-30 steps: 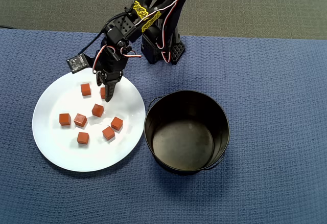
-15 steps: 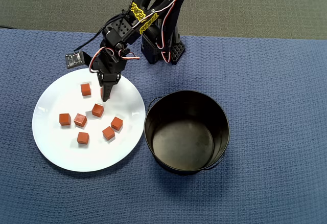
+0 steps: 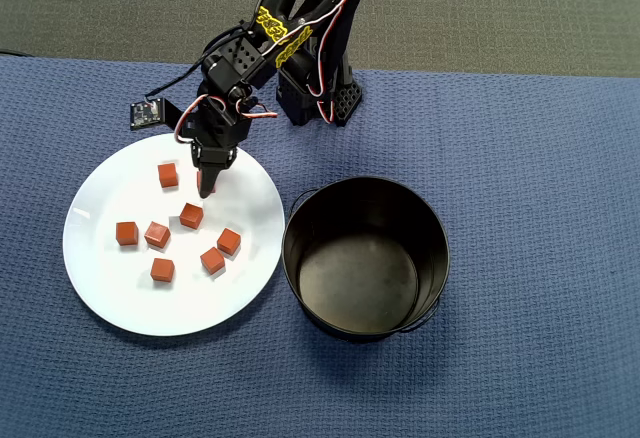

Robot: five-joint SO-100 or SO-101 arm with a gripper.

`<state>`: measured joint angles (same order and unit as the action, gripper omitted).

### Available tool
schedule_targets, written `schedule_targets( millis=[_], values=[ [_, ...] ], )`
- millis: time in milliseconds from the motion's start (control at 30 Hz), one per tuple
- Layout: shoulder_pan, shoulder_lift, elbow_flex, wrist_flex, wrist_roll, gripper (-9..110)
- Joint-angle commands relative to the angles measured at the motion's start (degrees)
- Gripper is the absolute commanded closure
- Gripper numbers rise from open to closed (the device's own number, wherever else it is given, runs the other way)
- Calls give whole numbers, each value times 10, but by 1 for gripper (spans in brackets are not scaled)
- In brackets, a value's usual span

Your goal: Pick up the red cubes from the white plate and place them in the black recipient

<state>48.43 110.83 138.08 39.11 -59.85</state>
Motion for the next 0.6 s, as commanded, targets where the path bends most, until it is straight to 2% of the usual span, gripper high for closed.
schedule_targets(
  millis=[0,200,367,467,567],
  values=[
    [4,-5,-2,-30,5,92],
    [4,-12,18,-55,-4,93],
    [3,-15,25,-62,-8,101],
    [0,-13,41,-80,-11,102],
    [-5,0,22,-61,20,102]
  ],
)
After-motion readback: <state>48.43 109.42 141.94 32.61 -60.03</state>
